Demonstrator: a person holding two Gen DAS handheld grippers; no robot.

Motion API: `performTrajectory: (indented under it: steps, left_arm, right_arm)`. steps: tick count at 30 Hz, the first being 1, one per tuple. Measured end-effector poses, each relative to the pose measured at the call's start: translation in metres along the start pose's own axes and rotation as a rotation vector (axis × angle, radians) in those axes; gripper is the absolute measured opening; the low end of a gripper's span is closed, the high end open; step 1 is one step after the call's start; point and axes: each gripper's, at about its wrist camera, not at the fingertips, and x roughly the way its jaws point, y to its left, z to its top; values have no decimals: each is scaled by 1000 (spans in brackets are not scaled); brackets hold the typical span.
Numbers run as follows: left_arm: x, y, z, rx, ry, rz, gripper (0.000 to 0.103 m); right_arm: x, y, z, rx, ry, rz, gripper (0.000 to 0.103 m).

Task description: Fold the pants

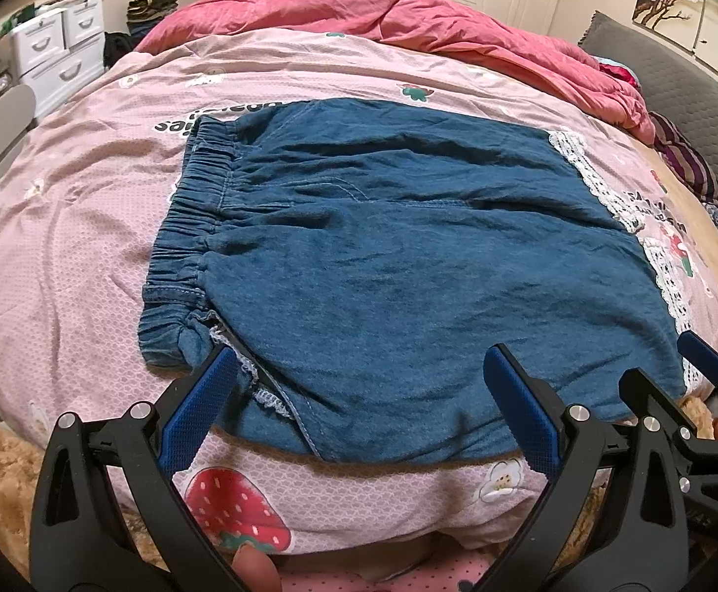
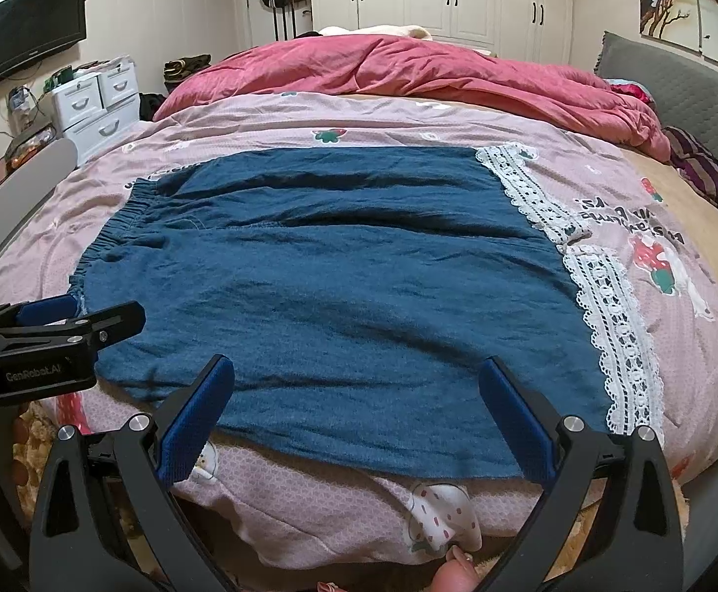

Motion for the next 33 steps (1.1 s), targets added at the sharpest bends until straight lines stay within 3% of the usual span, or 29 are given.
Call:
performTrajectory:
  steps: [17,26,29,33]
  left_arm:
    - [15,23,42,-4,33,4,94]
    - [31,74,108,2,2,90,94]
    - [45,94,126,7,7,115,94]
    - [71,120,139,29,30,134,94]
  right_arm:
    - [20,0,40,-26,-18,36,99]
    - [53,15,106,-199,-68,84,99]
    - [79,23,131,-246,-27,142,99]
    - [123,38,162,-351,20,149,99]
